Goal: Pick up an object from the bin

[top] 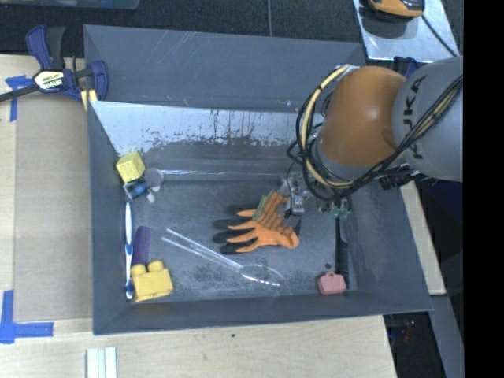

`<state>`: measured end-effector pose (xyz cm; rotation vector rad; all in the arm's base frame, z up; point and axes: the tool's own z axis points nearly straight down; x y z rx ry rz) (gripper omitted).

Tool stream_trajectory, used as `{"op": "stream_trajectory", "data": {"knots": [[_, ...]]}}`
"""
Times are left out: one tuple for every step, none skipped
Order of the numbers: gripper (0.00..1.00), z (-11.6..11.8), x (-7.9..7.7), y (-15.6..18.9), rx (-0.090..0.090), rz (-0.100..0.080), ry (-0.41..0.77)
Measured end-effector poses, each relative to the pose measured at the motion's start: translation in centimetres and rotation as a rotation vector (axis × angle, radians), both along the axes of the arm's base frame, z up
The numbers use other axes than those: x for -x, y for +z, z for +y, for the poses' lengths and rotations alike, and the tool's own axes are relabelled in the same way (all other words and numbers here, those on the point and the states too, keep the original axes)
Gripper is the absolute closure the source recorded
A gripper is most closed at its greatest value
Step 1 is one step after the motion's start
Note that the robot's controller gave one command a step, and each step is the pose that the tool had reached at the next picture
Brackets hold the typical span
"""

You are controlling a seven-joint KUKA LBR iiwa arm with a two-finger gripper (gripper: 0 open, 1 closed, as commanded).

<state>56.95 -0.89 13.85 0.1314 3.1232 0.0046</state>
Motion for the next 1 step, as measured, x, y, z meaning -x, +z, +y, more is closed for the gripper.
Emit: {"op": "stream_trajectory", "data": {"knots": [[1.00,-0.03,-0.11,3.04,0.000,-0.005,0.000]]}}
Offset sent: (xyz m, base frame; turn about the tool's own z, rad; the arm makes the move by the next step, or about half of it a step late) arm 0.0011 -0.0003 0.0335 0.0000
